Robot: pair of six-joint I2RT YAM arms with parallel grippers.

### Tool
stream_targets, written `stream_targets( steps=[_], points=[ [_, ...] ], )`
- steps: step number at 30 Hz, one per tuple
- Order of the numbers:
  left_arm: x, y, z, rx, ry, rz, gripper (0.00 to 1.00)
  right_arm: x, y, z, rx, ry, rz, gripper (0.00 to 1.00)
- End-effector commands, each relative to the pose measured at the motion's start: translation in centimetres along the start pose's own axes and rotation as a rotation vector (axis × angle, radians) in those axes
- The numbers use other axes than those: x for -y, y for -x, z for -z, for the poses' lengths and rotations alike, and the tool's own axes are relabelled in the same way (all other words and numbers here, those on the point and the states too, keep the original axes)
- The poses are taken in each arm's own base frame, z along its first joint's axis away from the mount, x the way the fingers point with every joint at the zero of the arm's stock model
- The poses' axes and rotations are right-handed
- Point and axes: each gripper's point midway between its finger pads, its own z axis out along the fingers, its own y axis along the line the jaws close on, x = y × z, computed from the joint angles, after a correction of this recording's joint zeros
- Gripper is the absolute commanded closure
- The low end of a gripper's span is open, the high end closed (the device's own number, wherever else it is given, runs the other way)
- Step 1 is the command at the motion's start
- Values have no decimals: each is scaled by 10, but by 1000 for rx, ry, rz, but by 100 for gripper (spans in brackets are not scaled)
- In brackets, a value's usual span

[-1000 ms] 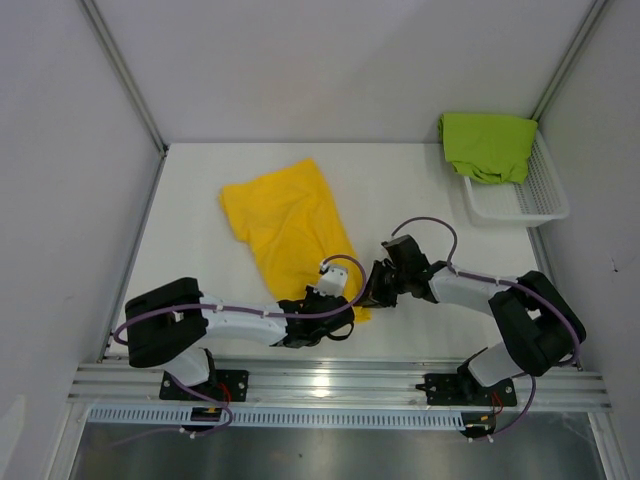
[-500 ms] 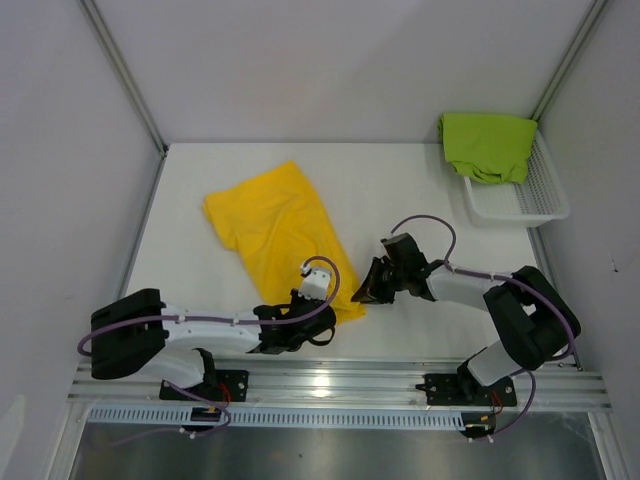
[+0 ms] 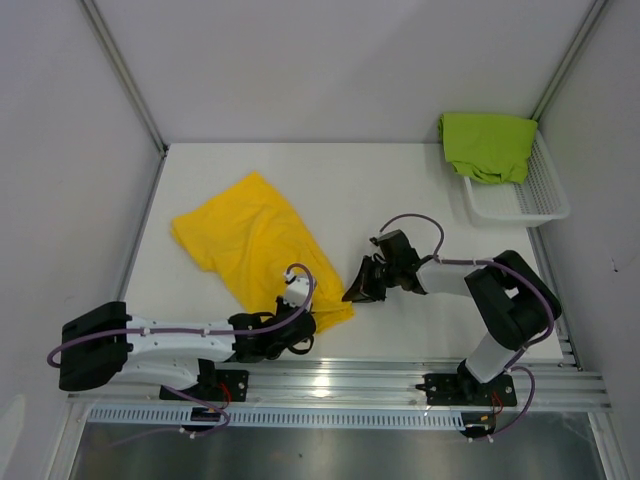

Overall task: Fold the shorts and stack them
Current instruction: Fold the shorts

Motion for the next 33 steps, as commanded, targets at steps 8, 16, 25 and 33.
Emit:
stream_targets(
  steps=[8, 16, 25, 33],
  points=[
    [-7, -11, -9, -17, 58, -35, 100, 54, 12, 20, 80, -244, 104, 80],
    [3, -20, -21, -47, 58, -29, 100, 47, -10, 24, 6, -181, 134, 41],
    [0, -26, -22, -42, 66, 0, 100, 16, -10, 34, -12, 125, 22, 17],
    [8, -20, -25, -17, 55, 84, 100, 26, -11, 29, -22, 148, -25, 34]
  ],
)
